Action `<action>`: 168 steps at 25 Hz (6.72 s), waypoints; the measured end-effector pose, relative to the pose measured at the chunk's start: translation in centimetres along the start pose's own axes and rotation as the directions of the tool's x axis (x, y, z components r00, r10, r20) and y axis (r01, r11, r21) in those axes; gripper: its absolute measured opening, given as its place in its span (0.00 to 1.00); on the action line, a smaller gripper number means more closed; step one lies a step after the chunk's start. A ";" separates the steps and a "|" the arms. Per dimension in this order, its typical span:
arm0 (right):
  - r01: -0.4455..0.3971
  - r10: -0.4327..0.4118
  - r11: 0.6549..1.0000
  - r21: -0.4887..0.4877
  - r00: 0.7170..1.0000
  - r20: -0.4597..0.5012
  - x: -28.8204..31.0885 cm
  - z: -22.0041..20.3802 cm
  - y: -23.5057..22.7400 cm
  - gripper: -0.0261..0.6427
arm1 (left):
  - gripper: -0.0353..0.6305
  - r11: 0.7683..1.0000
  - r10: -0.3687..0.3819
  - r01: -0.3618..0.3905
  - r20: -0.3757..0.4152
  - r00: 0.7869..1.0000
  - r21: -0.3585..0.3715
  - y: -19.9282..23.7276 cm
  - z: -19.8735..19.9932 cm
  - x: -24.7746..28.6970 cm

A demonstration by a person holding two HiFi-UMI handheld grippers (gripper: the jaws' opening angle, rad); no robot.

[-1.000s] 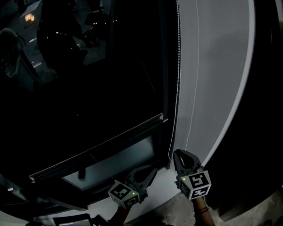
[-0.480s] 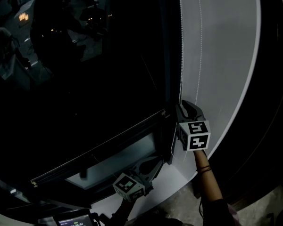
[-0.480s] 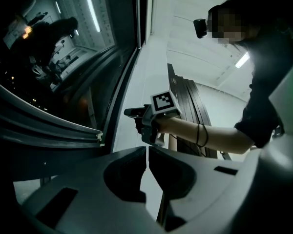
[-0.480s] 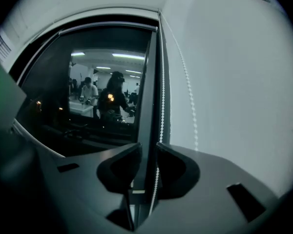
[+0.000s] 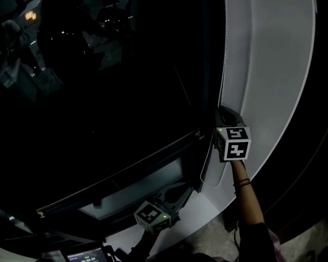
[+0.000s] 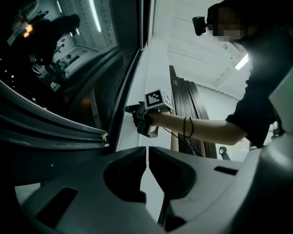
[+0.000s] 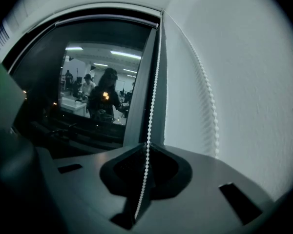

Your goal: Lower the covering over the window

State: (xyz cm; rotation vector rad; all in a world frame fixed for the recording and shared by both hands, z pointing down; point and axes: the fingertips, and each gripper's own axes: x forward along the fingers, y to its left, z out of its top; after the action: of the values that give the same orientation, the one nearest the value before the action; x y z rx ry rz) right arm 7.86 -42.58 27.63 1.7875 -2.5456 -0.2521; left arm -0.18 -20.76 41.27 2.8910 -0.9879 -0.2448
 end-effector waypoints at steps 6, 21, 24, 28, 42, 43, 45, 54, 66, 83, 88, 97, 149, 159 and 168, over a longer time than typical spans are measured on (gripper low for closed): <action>-0.049 0.049 0.999 -0.015 0.998 -0.038 -0.1 -1.6 0.1 0.07 | 0.06 1.000 -0.002 0.002 0.000 1.000 -0.003 0.3 -0.3 0.7; -0.034 0.031 0.999 0.034 0.997 0.077 -6.2 -1.4 2.7 0.07 | 0.06 1.000 -0.004 0.005 0.008 1.000 -0.022 1.2 0.7 1.0; -0.047 0.042 0.997 0.064 0.997 0.066 -7.3 -1.8 3.0 0.07 | 0.06 1.000 -0.005 0.005 0.003 1.000 -0.019 1.1 1.1 1.4; -0.074 0.083 0.992 0.101 0.993 -0.087 -8.1 -7.9 4.6 0.07 | 0.10 1.000 -0.022 0.022 -0.011 1.000 -0.022 0.4 1.5 2.3; -0.127 0.246 0.955 0.268 0.843 -0.478 -18.6 -29.4 15.0 0.07 | 0.20 0.993 -0.111 0.114 -0.079 0.991 0.034 -0.5 0.0 6.4; -0.130 0.250 0.953 0.272 0.846 -0.471 -18.7 -29.1 15.2 0.07 | 0.21 0.991 -0.120 0.123 -0.075 0.990 0.044 -0.5 0.3 6.9; -0.129 0.253 0.951 0.282 0.847 -0.467 -19.0 -29.3 15.4 0.07 | 0.21 0.989 -0.135 0.139 -0.059 0.989 0.060 -0.5 1.2 7.7; -0.124 0.251 0.953 0.278 0.838 -0.484 -20.0 -30.0 14.9 0.06 | 0.09 0.975 -0.199 0.197 0.004 0.980 0.105 -1.5 3.9 9.0; -0.184 0.311 0.932 0.313 0.849 -0.428 -21.5 -28.8 15.7 0.06 | 0.06 0.991 -0.117 0.115 0.039 0.992 0.064 -0.1 4.7 8.2; -0.358 0.373 0.912 0.203 0.927 -0.039 -17.2 -8.7 12.7 0.20 | 0.06 0.977 -0.095 -0.034 -0.577 0.812 -0.209 1.7 -24.9 -0.8; -0.427 0.421 0.885 0.187 0.904 0.072 -16.0 -2.9 13.8 0.20 | 0.06 0.977 -0.078 -0.058 -0.601 0.795 -0.204 1.4 -24.7 -1.6; -0.355 0.337 0.924 0.142 0.931 0.137 -13.7 -0.6 12.2 0.08 | 0.06 0.971 -0.088 -0.060 -0.580 0.810 -0.231 1.2 -24.8 -1.7; -0.317 0.336 0.844 0.432 0.941 0.033 -19.6 -15.2 11.0 0.17 | 0.07 0.992 -0.097 0.039 -0.530 0.843 -0.118 2.2 -18.4 2.9; -0.524 0.480 0.836 0.163 0.843 0.243 -16.9 0.5 12.1 0.21 | 0.07 0.976 -0.142 -0.015 -0.685 0.715 -0.217 -0.6 -27.2 -1.6; -0.510 0.420 0.817 0.270 0.846 0.328 -15.1 2.2 10.8 0.07 | 0.07 0.963 -0.160 -0.026 -0.646 0.746 -0.268 -0.5 -27.9 -2.0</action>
State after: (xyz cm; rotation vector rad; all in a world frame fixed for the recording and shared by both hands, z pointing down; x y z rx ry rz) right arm 2.70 -24.62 28.11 1.1778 -3.2900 -0.0104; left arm 3.42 -18.56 68.95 2.4433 -0.6466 0.5838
